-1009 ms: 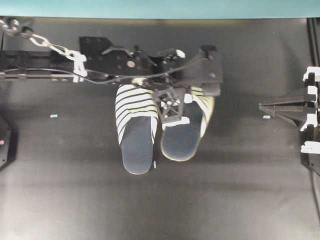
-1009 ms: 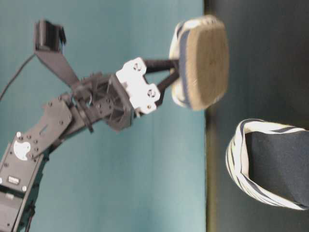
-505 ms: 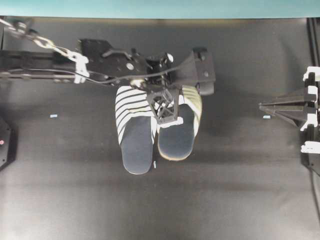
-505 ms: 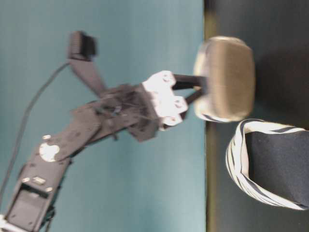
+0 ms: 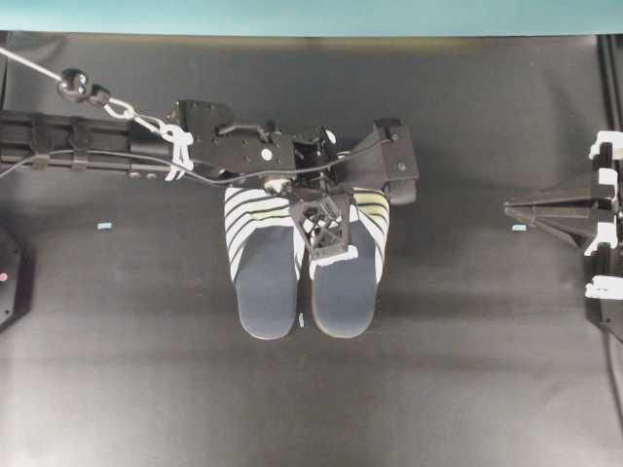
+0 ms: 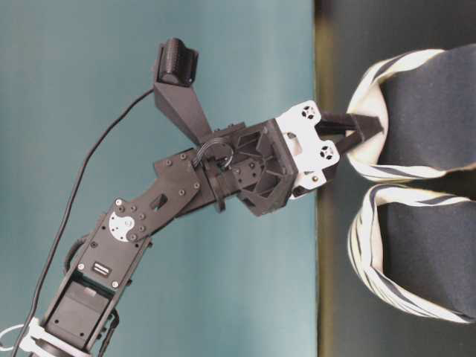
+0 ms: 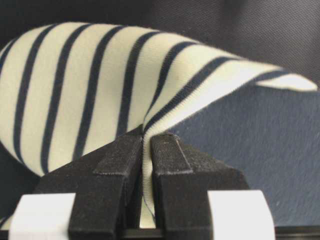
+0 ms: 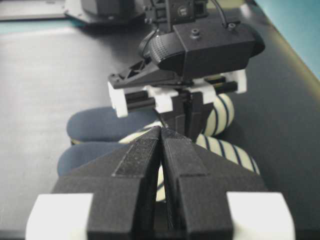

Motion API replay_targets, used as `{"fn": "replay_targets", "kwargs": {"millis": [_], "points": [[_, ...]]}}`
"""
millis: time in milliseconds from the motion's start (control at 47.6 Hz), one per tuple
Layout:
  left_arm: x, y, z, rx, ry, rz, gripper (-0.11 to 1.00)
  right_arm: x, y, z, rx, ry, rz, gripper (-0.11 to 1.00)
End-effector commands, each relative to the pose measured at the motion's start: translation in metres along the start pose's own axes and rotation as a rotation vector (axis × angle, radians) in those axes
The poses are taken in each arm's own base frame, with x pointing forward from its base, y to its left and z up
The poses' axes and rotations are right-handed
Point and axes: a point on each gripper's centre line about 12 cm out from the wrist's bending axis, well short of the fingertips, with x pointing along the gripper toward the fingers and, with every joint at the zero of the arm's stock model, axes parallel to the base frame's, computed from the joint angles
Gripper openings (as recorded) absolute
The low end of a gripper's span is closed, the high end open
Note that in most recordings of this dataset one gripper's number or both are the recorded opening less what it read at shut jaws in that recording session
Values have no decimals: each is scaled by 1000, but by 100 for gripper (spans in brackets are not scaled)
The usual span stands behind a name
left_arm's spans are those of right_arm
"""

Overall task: Arrange the slippers with the left arm.
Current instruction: 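Rotate the right slipper parallel beside the left slipper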

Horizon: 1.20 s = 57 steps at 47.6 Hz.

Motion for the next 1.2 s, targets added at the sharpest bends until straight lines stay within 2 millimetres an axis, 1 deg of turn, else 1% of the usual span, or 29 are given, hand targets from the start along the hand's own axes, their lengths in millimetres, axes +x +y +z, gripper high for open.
{"fn": "replay_targets", "kwargs": {"millis": [0, 294, 357, 378, 462, 610, 652, 694, 736, 820, 904, 1051, 1177], "points": [[-4, -3, 3, 7, -16, -2, 1, 1, 0, 3, 8, -11, -2, -1], [-3, -9, 1, 15, -12, -7, 2, 1, 0, 3, 8, -12, -2, -1], [-3, -10, 0, 16, -8, -9, 6, 1, 0, 2, 6, -11, -1, -1], [-2, -11, 0, 17, -7, -9, 9, 1, 0, 3, 8, -12, -2, -1], [-3, -12, 0, 14, -6, -11, 29, 1, 0, 2, 8, -11, -2, -1], [-2, -13, -4, 26, 2, -11, 74, 1, 0, 1, 8, -9, -2, -1], [-1, -13, -5, 27, 3, -12, 82, 1, 0, 2, 8, -11, -2, -1], [-2, -14, -5, 31, 2, -13, 88, 1, 0, 2, 8, -9, -2, -1], [-2, -15, -5, 33, -1, -14, 90, 1, 0, 2, 8, -8, -2, -1], [-7, -18, -2, 49, -14, -17, 88, 1, 0, 1, 6, -8, -1, -1], [-18, -22, 3, 83, -47, -21, 88, 0, 0, 1, 8, -9, -2, -1], [-55, -34, 17, 184, -134, -31, 88, 0, 0, 2, 8, -9, -2, -1], [-89, -47, 20, 244, -218, -41, 88, -1, 0, 2, 8, -12, -2, -1]]}}
